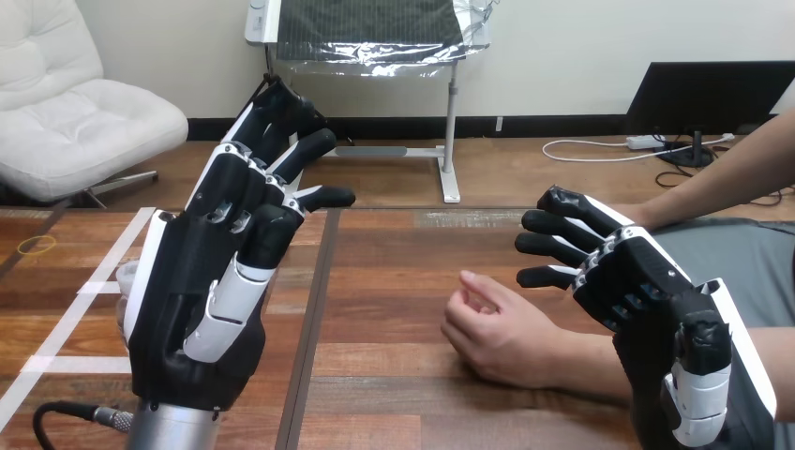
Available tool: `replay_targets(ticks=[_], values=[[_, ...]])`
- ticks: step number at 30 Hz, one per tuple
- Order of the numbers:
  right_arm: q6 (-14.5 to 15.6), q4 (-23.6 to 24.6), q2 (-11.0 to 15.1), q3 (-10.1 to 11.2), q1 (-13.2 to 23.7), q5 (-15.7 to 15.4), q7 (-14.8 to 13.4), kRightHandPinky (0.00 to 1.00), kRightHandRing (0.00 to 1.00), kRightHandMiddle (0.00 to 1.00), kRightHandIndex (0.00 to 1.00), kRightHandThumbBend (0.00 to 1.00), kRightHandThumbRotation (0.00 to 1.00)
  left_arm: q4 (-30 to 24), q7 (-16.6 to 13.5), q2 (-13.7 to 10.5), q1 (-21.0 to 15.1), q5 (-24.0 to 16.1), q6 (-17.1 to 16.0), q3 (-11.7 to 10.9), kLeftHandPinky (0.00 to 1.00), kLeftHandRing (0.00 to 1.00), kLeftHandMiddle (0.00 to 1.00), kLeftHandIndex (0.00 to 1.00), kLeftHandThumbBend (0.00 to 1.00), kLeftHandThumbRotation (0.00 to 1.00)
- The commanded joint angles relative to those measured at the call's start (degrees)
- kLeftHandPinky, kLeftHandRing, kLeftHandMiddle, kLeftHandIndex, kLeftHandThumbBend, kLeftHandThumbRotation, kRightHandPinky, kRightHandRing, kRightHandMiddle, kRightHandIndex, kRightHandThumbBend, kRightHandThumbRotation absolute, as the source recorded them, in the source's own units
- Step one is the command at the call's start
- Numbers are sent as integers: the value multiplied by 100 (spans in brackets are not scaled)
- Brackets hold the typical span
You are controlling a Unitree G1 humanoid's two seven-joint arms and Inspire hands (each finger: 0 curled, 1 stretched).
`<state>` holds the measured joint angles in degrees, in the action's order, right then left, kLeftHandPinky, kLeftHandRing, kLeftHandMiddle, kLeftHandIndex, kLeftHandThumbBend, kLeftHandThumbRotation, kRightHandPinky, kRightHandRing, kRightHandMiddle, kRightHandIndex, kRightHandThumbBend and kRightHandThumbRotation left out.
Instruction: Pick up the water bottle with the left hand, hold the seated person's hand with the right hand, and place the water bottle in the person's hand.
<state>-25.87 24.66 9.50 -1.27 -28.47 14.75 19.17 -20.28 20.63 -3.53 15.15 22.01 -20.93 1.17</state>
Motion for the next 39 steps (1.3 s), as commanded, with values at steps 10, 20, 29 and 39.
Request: replay_targets(ticks=[10, 20, 29, 39], values=[[-37, 258, 13, 49, 288, 24, -21, 68, 78, 80, 82, 93, 99, -140, 3, -3, -272, 21, -7, 3, 63, 85, 89, 88, 74, 57], [-35, 275, 9, 42, 270, 16, -24, 68, 78, 80, 82, 93, 98, -162, -13, -16, -262, -17, -1, -2, 62, 85, 89, 87, 74, 57], [-54, 271, -1, 35, 261, 24, -20, 68, 77, 80, 82, 92, 98, -190, -34, -19, -249, -13, 31, -2, 63, 85, 89, 87, 74, 57], [-87, 248, 0, 36, 272, 23, -5, 68, 77, 79, 82, 91, 98, -153, -166, 28, -265, -270, -81, -28, 61, 84, 88, 86, 82, 55]])
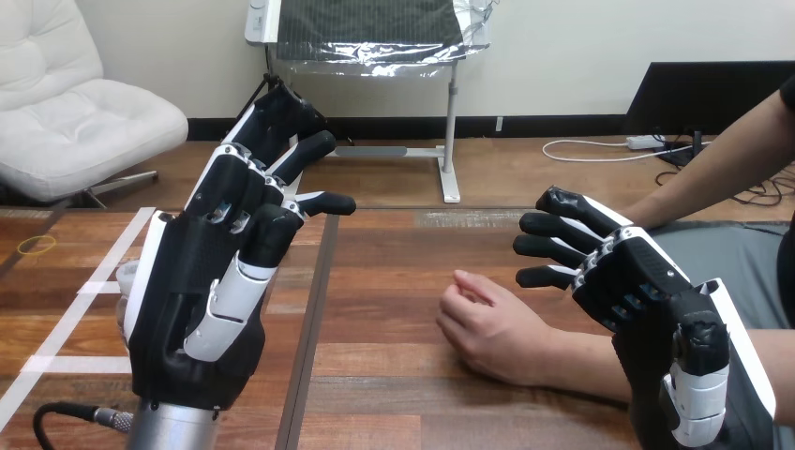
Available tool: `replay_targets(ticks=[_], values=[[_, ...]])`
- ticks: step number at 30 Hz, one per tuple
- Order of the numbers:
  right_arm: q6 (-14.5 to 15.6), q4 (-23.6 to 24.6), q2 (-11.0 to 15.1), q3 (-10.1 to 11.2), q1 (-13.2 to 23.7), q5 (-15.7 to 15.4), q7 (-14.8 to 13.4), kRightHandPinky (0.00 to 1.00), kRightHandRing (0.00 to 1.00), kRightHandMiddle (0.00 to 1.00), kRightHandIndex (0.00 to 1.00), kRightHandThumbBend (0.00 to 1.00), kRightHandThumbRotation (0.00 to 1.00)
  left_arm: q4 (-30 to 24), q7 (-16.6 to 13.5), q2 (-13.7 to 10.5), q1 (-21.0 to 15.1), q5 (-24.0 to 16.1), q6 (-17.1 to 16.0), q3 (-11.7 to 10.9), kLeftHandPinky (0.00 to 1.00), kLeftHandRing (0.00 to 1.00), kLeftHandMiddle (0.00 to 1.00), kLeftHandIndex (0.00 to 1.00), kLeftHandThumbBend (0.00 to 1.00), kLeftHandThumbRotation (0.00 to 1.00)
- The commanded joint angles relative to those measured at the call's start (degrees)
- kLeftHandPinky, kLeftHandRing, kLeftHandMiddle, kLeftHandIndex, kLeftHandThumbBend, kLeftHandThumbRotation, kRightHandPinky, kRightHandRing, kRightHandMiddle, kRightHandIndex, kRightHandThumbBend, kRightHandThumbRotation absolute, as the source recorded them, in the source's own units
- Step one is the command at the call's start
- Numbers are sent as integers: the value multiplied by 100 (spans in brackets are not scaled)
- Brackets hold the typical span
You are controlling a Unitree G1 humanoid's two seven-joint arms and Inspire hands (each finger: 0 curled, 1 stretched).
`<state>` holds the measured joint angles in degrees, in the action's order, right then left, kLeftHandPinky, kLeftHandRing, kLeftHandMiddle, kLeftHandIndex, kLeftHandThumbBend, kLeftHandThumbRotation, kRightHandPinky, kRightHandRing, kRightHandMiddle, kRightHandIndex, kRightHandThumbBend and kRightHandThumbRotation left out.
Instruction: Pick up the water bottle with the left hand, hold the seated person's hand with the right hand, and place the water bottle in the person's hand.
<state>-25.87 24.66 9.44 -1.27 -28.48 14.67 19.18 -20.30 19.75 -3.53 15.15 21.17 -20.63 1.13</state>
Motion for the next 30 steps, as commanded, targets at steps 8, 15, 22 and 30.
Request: replay_targets(ticks=[8, 15, 22, 30], values=[[-103, 226, -9, 40, 274, 9, -19, 69, 77, 79, 82, 91, 98, -67, -248, 87, -301, -517, -284, -31, 57, 83, 88, 87, 97, 46], [-75, 234, -11, 34, 277, 3, -25, 68, 77, 79, 82, 91, 98, -133, -472, 76, -258, -840, -248, -42, 57, 84, 89, 88, 100, 34], [-90, 200, -13, 26, 297, 6, -8, 68, 77, 80, 82, 90, 99, -96, -711, 75, -266, -1262, -369, -80, 58, 85, 91, 89, 100, 21], [-65, 196, -13, 18, 319, 16, -6, 68, 77, 79, 81, 91, 99, -5, -904, -25, -311, -1691, -560, -191, 62, 88, 94, 91, 100, 12]])
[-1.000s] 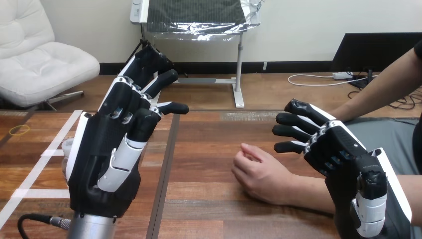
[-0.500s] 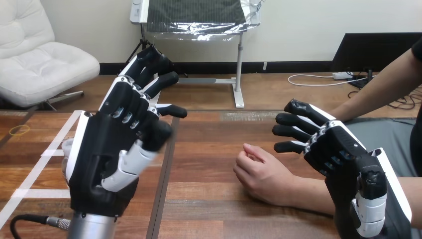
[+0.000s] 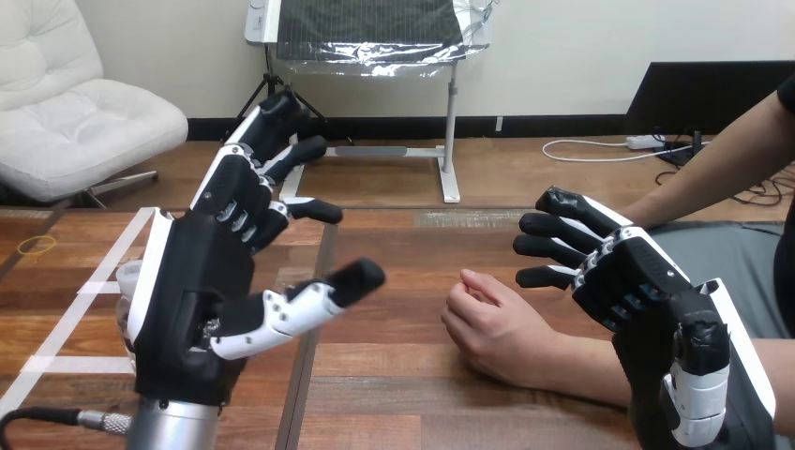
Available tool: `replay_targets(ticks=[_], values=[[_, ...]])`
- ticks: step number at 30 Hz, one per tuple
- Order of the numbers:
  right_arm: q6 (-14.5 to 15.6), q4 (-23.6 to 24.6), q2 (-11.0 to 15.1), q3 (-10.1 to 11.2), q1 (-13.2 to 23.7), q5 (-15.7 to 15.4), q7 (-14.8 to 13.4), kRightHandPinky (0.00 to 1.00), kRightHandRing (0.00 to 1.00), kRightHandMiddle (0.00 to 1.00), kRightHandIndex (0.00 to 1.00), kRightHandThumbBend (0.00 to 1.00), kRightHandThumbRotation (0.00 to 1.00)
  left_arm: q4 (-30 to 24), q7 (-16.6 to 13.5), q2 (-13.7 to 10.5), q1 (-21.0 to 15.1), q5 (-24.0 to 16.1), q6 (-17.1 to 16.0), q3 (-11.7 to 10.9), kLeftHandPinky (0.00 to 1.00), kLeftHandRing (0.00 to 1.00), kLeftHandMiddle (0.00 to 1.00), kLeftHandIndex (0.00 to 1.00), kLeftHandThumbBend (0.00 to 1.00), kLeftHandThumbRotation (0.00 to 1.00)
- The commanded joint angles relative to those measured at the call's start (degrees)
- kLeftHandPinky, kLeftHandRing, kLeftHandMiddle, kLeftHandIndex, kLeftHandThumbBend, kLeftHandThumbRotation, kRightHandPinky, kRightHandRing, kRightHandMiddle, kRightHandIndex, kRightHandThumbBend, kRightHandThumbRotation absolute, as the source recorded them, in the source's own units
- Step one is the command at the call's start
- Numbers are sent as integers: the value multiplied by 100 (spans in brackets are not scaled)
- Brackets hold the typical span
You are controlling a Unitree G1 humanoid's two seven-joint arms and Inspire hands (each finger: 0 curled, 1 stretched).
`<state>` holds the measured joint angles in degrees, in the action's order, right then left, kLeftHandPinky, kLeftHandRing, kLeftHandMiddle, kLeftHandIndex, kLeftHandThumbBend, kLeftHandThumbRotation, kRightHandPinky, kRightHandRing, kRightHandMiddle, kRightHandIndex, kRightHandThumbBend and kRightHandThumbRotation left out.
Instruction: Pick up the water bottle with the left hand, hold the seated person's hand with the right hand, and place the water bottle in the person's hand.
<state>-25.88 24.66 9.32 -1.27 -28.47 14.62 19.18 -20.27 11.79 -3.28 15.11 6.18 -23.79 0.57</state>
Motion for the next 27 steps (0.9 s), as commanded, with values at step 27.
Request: replay_targets(ticks=[27], values=[[-145, 148, -31, 16, 331, -27, -10, 67, 76, 79, 80, 89, 99, 318, -844, -264, -646, -703, -392, -931, 94, 98, 99, 97, 100, 20]])
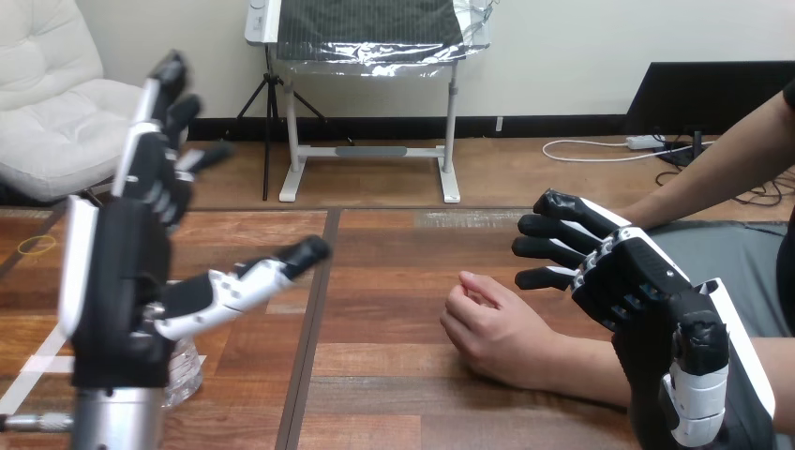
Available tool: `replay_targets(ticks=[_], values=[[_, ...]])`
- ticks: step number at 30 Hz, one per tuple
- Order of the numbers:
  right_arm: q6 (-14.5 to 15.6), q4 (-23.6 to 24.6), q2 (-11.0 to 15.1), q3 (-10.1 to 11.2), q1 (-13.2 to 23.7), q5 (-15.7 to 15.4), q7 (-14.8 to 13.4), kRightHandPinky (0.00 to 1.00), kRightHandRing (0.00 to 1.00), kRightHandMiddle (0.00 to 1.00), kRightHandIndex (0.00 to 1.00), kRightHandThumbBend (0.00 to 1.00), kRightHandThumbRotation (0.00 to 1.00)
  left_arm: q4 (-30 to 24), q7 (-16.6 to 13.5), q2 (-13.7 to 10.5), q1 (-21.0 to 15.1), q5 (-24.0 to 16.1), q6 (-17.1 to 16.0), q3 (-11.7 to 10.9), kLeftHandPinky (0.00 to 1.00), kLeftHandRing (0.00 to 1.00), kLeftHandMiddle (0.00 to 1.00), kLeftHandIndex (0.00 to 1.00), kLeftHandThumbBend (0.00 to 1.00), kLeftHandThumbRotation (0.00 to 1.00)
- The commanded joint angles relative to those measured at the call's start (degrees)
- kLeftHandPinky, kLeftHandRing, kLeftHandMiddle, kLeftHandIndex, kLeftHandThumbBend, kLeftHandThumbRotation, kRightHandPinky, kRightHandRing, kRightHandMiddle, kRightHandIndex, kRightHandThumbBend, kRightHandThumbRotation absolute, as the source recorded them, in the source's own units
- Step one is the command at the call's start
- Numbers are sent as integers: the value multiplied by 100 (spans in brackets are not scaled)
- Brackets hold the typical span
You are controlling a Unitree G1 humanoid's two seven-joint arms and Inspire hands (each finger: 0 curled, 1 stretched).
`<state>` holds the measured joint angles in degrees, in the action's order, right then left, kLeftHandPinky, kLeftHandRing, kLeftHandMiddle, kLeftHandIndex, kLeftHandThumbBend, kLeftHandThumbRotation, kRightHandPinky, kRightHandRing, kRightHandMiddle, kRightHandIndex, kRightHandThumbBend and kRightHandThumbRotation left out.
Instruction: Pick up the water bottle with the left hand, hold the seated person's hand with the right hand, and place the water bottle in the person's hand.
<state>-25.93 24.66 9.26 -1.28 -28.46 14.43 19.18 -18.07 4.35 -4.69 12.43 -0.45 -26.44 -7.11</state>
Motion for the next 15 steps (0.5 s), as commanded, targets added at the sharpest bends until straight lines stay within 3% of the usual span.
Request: replay_targets(ticks=[1, 9, 15], values=[[-148, 142, -24, 16, 329, 3, -2, 67, 76, 79, 80, 89, 99, 115, -150, -124, -398, -65, -123, -218, 95, 98, 98, 96, 100, 21], [-189, 123, -31, 18, 315, 12, 7, 66, 76, 79, 80, 88, 98, 146, -540, -149, -507, -350, 33, -517, 92, 96, 96, 94, 100, 26], [-162, 149, -16, 22, 301, 25, 4, 66, 76, 79, 80, 88, 98, 76, -670, -192, -551, -334, 288, -640, 97, 97, 96, 93, 100, 31]])
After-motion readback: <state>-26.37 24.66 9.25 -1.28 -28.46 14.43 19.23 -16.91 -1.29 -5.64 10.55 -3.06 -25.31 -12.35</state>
